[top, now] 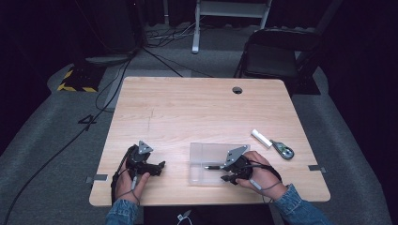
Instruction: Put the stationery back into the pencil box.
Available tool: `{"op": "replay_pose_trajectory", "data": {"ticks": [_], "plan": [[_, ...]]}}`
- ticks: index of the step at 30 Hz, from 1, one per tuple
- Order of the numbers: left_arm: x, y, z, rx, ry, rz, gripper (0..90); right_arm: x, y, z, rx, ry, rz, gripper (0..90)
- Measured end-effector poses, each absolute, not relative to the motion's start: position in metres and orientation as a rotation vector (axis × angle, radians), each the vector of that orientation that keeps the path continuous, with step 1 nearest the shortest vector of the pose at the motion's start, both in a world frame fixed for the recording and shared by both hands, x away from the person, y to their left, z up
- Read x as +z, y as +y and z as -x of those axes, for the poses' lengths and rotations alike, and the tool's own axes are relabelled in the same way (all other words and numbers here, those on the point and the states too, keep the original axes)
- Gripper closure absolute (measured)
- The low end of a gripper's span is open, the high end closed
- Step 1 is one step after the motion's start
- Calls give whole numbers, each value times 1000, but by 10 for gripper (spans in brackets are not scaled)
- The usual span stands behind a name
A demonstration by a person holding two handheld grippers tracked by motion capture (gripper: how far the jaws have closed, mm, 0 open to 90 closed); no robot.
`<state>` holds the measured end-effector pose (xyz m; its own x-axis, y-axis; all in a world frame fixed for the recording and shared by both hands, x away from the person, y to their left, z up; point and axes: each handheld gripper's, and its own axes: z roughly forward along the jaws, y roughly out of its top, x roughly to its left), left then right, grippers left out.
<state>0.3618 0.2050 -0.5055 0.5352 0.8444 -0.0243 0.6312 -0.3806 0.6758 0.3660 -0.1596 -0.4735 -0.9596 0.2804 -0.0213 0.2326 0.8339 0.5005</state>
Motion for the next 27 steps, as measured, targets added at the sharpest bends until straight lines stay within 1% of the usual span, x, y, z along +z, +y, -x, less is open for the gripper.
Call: {"op": "replay_pose_trajectory", "data": {"ticks": [11,19,27], "plan": [[-505,205,-362,433,1188,-2137,46,-474,-161,-368,784,2900,-403,576],[-505,205,-362,428,1192,-2137,46,-474,-166,-371,834,2918,-489,564],[-505,205,-362,428,1192,-2137,46,-466,-173,-370,888,2925,-545,579]]}}
